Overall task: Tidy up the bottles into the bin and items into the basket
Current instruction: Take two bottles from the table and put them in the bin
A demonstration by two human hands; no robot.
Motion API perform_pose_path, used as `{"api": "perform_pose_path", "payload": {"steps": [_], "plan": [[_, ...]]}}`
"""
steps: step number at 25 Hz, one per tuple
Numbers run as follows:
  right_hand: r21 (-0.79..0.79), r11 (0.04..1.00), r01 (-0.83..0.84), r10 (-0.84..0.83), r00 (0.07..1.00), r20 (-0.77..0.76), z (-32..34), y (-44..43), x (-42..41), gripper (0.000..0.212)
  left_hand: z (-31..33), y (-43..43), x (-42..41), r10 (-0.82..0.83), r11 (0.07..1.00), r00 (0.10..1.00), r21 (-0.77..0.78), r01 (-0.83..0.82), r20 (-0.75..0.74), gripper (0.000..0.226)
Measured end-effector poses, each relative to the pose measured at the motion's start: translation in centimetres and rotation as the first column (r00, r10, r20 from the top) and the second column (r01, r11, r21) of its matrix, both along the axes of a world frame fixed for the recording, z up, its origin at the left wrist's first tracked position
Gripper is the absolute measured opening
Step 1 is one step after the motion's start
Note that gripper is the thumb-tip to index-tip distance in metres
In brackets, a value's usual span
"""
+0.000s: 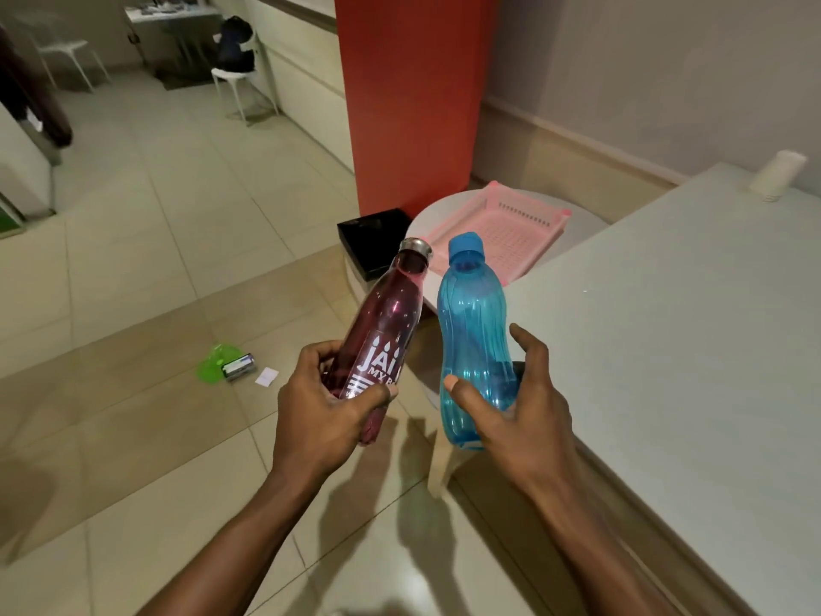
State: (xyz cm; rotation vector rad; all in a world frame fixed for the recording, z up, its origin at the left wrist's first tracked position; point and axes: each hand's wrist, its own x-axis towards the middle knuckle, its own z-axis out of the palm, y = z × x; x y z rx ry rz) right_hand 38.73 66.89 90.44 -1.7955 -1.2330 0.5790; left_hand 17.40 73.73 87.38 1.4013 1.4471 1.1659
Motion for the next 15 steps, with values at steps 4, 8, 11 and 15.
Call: {"api": "perform_pose_path", "payload": {"steps": [4,8,11,15], "plan": [[-0.035,0.999,-0.031,0.03,0.999,-0.025,-2.0,2.1,-7.6,0.095,-1.9,1.5,-7.6,0.056,0.997,0.998,-0.054,-0.056,-0.001,0.066],[-0.134,0.99,-0.042,0.026,0.993,-0.118,-3.9,4.5,-12.5,0.1,-2.9,3.2,-13.2,0.101,0.988,0.994,-0.109,-0.105,-0.039,0.066],[-0.207,0.977,-0.054,0.04,0.997,-0.073,-5.3,7.1,-14.8,0.104,-4.1,5.4,-15.9,0.132,0.975,0.989,-0.17,-0.142,-0.071,0.068],[-0.283,0.956,-0.077,0.06,0.996,-0.069,-7.4,11.9,-16.3,0.114,-5.9,8.8,-17.2,0.155,0.95,0.98,-0.252,-0.182,-0.124,0.081]]}}
